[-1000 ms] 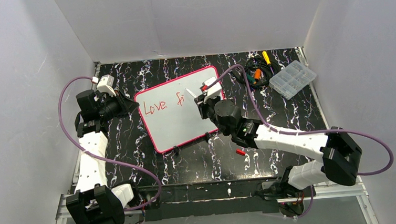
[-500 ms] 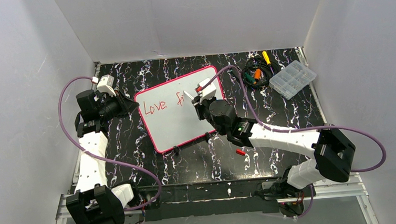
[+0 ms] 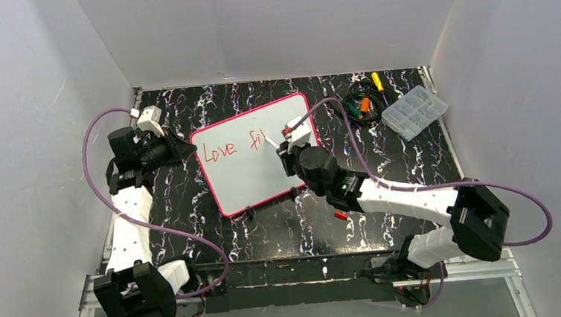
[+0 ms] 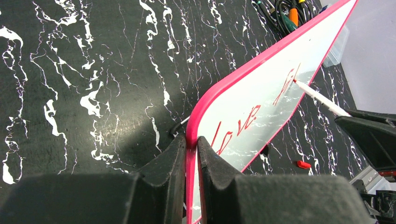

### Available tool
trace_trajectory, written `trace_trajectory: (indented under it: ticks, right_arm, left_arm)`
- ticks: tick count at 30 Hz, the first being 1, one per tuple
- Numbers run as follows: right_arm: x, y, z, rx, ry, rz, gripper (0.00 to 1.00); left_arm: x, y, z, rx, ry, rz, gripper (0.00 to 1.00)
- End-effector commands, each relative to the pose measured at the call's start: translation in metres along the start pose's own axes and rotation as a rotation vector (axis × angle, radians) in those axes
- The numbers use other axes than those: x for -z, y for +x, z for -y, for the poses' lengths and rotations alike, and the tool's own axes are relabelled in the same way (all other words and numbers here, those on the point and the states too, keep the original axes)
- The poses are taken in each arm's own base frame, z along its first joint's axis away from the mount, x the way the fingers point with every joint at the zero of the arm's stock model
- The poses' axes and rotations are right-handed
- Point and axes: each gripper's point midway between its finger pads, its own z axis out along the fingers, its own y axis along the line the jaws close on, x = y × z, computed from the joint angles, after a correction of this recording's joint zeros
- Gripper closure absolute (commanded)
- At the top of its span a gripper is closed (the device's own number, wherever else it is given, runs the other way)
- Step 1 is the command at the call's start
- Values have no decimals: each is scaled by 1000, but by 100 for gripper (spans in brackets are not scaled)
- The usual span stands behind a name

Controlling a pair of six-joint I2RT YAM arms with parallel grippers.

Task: Write a sentence on the whiteboard

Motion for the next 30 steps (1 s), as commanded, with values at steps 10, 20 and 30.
trace_trajectory:
  ticks: [10,20,30]
  right_arm:
    - [22,10,12,-17,34,-46,99]
    - [18,-49,12,-35,49,113,99]
    - [-4,-64,8,5,64,151,99]
  left_arm:
    - [3,5,3,-3,9,-9,97]
    - [3,4,4,-2,10,-9,97]
    - [3,4,4,-6,11,-8,97]
